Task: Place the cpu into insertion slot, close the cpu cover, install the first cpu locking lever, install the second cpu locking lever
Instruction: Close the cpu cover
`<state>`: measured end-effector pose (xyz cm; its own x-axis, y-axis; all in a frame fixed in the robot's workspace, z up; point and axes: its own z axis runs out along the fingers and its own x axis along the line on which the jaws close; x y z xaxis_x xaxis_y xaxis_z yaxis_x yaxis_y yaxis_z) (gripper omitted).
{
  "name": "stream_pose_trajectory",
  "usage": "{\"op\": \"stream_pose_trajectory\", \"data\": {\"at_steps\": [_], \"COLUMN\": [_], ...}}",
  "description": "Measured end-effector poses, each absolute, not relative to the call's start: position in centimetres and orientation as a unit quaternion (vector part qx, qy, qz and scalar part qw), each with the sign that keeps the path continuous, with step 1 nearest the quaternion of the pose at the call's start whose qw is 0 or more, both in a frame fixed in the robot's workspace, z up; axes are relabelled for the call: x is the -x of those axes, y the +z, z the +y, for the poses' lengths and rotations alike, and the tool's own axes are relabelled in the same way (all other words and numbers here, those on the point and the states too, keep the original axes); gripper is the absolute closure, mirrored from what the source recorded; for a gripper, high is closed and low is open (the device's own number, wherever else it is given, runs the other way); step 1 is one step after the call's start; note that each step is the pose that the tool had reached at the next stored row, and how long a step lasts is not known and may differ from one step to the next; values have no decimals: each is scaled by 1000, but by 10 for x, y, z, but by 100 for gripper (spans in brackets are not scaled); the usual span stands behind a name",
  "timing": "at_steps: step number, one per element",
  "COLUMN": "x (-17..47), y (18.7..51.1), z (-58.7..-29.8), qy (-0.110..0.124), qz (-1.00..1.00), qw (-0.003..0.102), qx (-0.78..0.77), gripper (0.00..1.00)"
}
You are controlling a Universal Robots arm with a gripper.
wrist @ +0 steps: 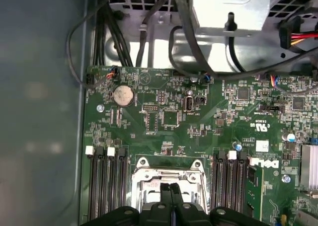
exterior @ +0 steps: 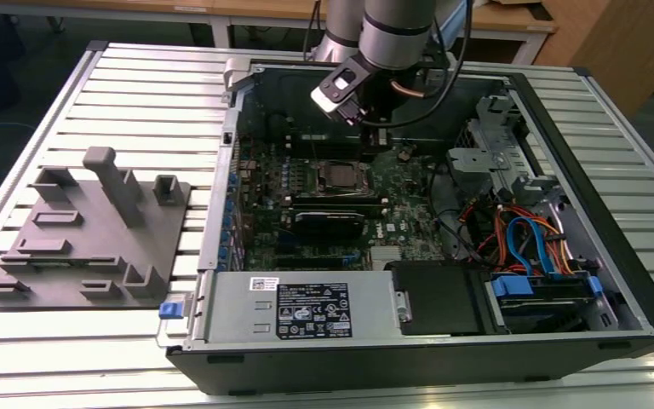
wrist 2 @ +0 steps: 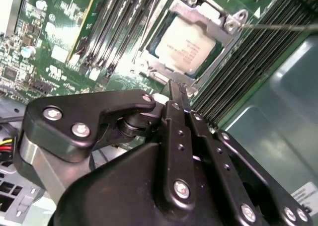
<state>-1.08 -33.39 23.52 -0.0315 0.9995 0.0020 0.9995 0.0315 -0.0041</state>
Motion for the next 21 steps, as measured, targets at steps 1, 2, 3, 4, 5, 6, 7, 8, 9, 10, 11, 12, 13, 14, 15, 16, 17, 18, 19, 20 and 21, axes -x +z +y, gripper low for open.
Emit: {"op": "stream_pose_trajectory", "data": {"at_steps": [1, 2, 3, 4, 5, 6, 7, 8, 9, 10, 11, 12, 13, 14, 15, 16, 17, 18, 19, 20, 21], "x": [13, 15, 17, 19, 23, 25, 26, 28, 30, 31, 33, 35, 37, 38, 39, 40, 40, 40, 40, 40, 40], "y": [235, 235, 234, 234, 234, 233, 233, 233, 232, 231, 231, 230, 229, 228, 227, 226, 226, 226, 226, 226, 226], "z": [-334, -334, -334, -334, -334, -334, -334, -334, -334, -334, -334, -334, -334, -334, -334, -334, -334, -334, -334, -334, -334], "qy": [1, 1, 1, 1, 1, 1, 1, 1, 1, 1, 1, 1, 1, 1, 1, 1, 2, 2, 2, 2, 2], "qz": [-719, -719, -719, -719, -719, -719, -719, -719, -719, -719, -719, -719, -720, -720, -721, -721, -721, -721, -721, -721, -721], "qw": [2, 2, 2, 3, 3, 3, 3, 3, 3, 3, 3, 3, 3, 3, 3, 3, 3, 3, 3, 3, 3], "qx": [695, 695, 695, 695, 695, 695, 695, 695, 695, 695, 695, 694, 694, 694, 693, 693, 693, 693, 693, 693, 693], "gripper": [90, 90, 90, 90, 90, 90, 90, 90, 90, 90, 90, 90, 90, 90, 90, 90, 90, 90, 90, 90, 90]}}
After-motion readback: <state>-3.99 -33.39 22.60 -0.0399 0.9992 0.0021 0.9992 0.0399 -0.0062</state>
